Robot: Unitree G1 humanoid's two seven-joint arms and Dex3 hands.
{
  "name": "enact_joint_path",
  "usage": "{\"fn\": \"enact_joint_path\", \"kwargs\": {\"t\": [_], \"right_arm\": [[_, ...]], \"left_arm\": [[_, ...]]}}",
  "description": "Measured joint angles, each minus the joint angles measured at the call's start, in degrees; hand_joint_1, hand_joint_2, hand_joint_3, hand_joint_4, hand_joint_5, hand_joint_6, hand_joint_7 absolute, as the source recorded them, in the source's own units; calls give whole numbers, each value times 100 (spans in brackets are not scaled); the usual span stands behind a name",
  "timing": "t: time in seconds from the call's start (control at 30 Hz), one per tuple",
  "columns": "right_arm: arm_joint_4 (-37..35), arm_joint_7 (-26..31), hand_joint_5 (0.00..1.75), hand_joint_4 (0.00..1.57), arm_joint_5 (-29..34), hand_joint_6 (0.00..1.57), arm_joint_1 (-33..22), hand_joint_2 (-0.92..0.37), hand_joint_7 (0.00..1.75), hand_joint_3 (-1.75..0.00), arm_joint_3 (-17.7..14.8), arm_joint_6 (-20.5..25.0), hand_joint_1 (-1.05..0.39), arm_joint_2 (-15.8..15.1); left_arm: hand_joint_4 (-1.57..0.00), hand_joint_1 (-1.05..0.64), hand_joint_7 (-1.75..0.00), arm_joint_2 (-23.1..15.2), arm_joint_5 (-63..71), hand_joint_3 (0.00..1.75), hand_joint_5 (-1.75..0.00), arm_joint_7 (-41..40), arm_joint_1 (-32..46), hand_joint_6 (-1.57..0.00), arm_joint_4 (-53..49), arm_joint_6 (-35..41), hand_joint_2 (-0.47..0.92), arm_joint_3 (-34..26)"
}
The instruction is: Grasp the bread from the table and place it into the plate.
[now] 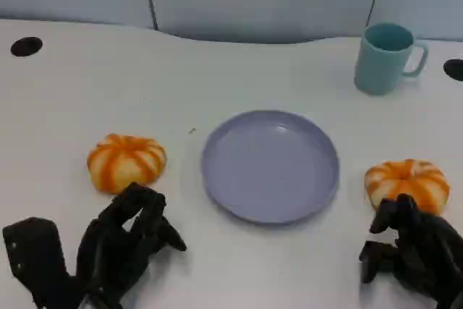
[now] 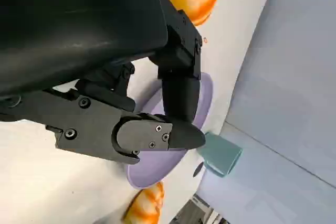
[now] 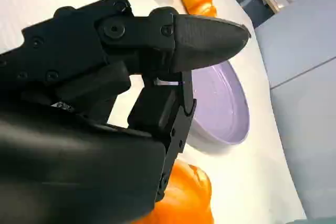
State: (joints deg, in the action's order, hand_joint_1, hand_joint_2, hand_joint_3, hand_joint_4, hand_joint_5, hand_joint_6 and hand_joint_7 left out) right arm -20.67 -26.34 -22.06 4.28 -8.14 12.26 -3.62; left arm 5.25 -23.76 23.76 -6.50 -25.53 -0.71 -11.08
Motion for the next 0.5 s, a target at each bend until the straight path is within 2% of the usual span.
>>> {"fn": "enact_joint_path", "kwargs": {"t": [0.5], "right_arm": [[19, 87, 112, 134, -7, 117, 6, -92, 109, -48, -1, 49, -43, 1]], "left_arm": [[-75, -56, -174, -5, 3, 28, -175, -7, -2, -47, 54, 57, 92, -5]]}}
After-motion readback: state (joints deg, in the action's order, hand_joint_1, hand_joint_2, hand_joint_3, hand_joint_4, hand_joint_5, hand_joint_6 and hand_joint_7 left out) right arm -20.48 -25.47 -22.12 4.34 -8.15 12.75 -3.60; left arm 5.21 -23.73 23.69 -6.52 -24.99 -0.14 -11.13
